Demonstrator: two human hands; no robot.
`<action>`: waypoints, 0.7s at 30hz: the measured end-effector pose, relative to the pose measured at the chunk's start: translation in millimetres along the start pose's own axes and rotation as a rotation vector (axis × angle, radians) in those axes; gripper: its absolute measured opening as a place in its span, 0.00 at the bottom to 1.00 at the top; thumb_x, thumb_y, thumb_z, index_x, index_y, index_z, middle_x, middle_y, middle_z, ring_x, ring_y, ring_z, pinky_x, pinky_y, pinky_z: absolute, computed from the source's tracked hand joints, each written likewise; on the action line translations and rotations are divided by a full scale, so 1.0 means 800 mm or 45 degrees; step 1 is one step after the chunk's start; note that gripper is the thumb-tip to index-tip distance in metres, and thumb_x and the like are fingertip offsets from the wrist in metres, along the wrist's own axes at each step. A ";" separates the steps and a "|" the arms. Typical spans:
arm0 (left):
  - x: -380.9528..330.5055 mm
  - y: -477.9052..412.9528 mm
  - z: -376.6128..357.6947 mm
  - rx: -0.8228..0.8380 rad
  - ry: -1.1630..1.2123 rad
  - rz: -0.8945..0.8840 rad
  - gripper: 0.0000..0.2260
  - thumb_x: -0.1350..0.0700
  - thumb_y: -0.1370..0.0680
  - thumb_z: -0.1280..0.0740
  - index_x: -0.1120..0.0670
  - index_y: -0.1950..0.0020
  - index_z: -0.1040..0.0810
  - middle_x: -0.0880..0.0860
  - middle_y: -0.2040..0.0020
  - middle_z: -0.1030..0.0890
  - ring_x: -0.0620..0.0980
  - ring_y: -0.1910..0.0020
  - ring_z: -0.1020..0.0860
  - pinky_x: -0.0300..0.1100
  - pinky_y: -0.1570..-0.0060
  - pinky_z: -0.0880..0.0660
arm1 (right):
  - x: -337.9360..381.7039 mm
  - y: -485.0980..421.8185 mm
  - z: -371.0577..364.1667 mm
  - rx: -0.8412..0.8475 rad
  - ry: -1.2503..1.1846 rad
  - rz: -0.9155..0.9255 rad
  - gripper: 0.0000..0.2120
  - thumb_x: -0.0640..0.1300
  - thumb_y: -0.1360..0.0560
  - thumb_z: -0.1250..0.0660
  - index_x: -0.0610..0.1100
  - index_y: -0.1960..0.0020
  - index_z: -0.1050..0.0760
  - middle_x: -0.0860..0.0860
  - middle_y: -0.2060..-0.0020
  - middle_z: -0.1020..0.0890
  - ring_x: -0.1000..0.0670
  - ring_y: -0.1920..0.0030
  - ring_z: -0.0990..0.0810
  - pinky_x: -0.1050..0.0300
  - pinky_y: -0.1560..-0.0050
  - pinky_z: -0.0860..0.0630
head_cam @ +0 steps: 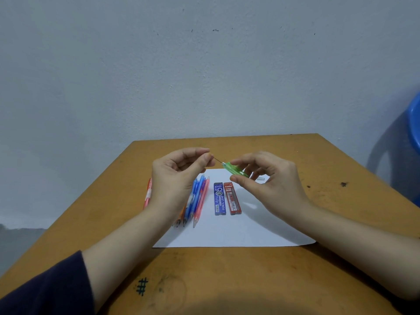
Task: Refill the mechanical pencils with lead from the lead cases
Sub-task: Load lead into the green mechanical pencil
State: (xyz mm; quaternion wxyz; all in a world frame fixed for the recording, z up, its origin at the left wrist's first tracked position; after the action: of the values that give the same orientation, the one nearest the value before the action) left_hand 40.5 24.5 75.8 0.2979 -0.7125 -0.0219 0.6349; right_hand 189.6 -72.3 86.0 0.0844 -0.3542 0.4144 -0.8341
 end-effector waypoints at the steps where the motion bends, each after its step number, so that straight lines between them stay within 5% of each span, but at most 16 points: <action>1: 0.000 0.001 -0.003 0.025 -0.015 -0.005 0.06 0.57 0.28 0.30 0.54 0.52 0.17 0.49 0.60 0.15 0.46 0.56 0.16 0.34 0.60 0.22 | 0.000 0.000 0.000 0.000 -0.013 -0.013 0.11 0.41 0.32 0.25 0.48 0.50 0.19 0.58 0.59 0.19 0.57 0.61 0.21 0.58 0.63 0.23; 8: 0.000 0.005 -0.015 0.093 0.057 -0.012 0.11 0.60 0.31 0.27 0.54 0.49 0.18 0.50 0.57 0.14 0.45 0.55 0.17 0.33 0.55 0.23 | -0.007 0.003 -0.003 -0.030 -0.224 -0.196 0.15 0.39 0.33 0.23 0.56 0.53 0.20 0.57 0.63 0.18 0.54 0.63 0.21 0.53 0.64 0.23; 15: 0.000 0.014 -0.028 0.143 0.118 0.009 0.12 0.60 0.35 0.27 0.57 0.52 0.18 0.52 0.60 0.15 0.44 0.59 0.17 0.32 0.58 0.23 | 0.000 0.007 -0.005 -0.048 -0.354 -0.234 0.15 0.37 0.36 0.22 0.53 0.57 0.20 0.55 0.63 0.17 0.46 0.64 0.20 0.46 0.60 0.21; 21: -0.009 0.017 -0.026 0.094 0.153 -0.068 0.16 0.61 0.34 0.26 0.56 0.47 0.21 0.52 0.64 0.15 0.46 0.61 0.17 0.35 0.57 0.23 | 0.009 0.009 -0.007 -0.035 -0.391 -0.220 0.12 0.39 0.36 0.23 0.50 0.56 0.20 0.56 0.63 0.18 0.50 0.65 0.20 0.55 0.61 0.21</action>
State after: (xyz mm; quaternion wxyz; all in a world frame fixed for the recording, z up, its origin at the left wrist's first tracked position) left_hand 53.7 2.5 76.2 0.3417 -0.7368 0.0005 0.5834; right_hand 179.2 -76.7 82.0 0.0697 -0.5127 0.3761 -0.7687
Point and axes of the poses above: each hand's wrist, its own y-axis away from the middle knuckle, its own z-axis out of the back of the hand, x = y × z, the point moved 10 cm from there along -y, towards the middle knuckle
